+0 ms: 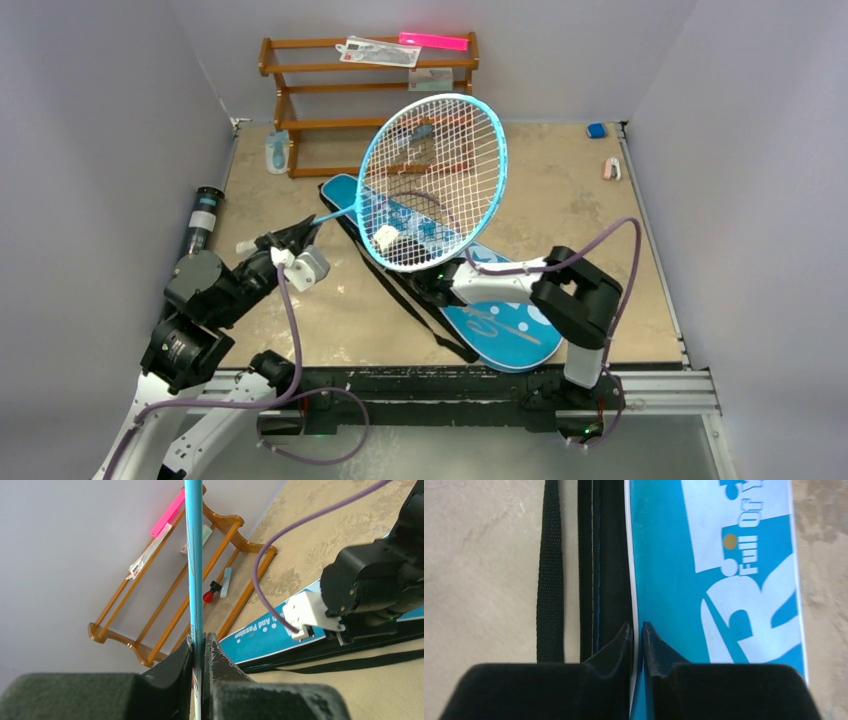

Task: Pack up the badminton gear
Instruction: Place the racket in the racket bag.

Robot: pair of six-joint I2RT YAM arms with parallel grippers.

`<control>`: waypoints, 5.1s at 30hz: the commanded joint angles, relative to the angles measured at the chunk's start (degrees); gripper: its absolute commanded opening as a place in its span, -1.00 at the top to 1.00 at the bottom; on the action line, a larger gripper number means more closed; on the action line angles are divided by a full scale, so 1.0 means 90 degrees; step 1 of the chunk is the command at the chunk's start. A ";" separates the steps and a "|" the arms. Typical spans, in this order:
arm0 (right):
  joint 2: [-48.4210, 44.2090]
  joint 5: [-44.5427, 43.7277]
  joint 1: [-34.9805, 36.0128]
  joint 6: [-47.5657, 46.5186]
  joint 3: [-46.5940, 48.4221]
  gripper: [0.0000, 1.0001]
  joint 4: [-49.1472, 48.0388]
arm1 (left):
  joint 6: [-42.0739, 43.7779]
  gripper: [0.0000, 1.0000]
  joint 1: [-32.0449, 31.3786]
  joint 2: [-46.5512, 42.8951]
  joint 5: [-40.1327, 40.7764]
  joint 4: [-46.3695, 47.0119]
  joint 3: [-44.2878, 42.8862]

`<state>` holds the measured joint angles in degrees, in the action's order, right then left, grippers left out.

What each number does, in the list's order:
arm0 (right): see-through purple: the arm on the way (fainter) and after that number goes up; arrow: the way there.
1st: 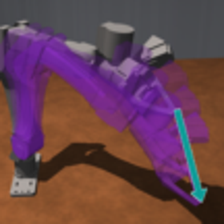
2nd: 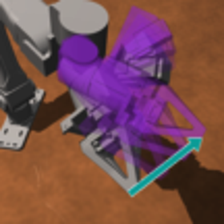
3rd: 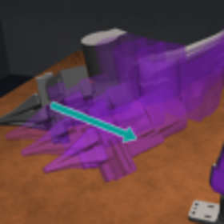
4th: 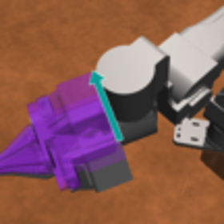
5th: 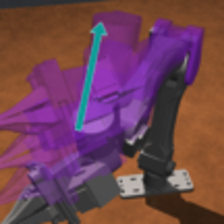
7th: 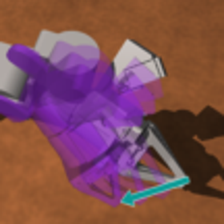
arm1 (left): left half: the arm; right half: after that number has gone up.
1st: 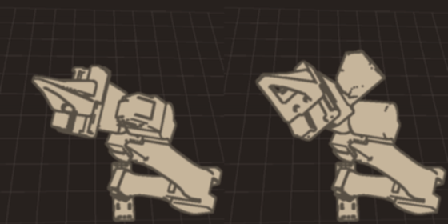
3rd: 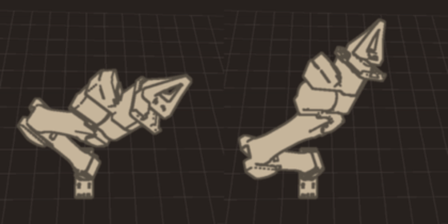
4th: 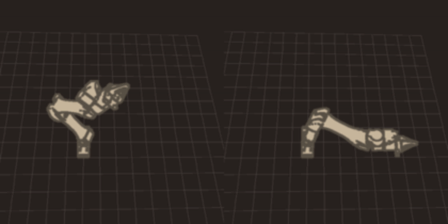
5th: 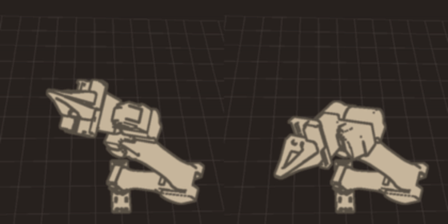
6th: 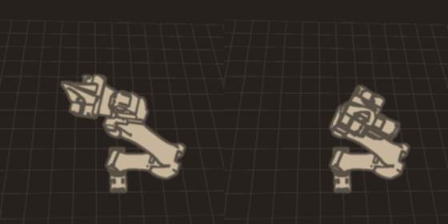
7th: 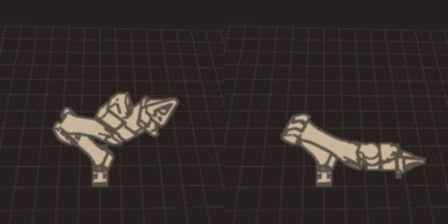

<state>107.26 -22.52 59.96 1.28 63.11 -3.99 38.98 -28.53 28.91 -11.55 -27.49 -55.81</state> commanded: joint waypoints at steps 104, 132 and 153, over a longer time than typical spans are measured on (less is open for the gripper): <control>-0.4346 0.5404 -0.4207 0.1321 -0.1667 1.00 -0.0744 | 0.0794 1.00 -0.2816 0.3367 0.3827 -0.3374 -0.0666; -0.4339 0.5681 -0.4192 0.2075 -0.1259 1.00 -0.0774 | 0.0747 1.00 -0.3617 0.5333 0.4044 0.0416 -0.0517; -0.4374 0.7101 -0.4083 0.2084 -0.0927 1.00 -0.0759 | 0.1993 1.00 -0.3314 0.6320 0.1033 0.3589 -0.0203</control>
<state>70.04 37.41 22.83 19.27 50.37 -6.33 57.32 -58.22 85.93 5.87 -3.16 -56.34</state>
